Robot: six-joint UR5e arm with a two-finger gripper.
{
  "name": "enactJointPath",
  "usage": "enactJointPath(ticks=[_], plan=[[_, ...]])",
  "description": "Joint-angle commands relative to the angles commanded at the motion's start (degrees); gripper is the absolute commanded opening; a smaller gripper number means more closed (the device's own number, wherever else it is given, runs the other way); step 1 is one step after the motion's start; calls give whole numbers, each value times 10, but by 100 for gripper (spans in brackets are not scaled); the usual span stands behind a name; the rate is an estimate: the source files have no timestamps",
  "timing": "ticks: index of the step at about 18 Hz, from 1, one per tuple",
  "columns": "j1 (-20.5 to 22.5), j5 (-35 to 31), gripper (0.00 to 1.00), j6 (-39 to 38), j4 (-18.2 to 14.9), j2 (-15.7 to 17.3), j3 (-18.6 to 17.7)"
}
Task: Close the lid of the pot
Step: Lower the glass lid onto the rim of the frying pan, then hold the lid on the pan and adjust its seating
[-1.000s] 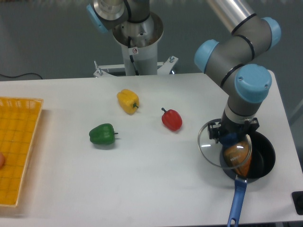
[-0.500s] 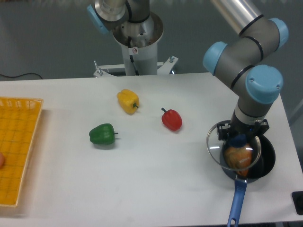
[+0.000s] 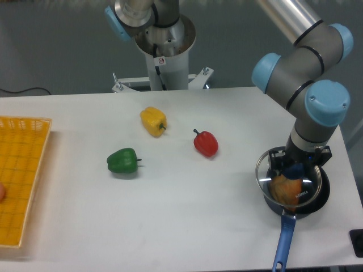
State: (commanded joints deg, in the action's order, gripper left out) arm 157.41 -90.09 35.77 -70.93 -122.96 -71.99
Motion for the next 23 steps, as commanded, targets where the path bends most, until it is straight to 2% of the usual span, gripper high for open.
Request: enactJointPath(ticks=[15, 23], plan=[[11, -1, 56, 27, 22, -29, 20], [13, -1, 56, 26, 26, -33, 20]])
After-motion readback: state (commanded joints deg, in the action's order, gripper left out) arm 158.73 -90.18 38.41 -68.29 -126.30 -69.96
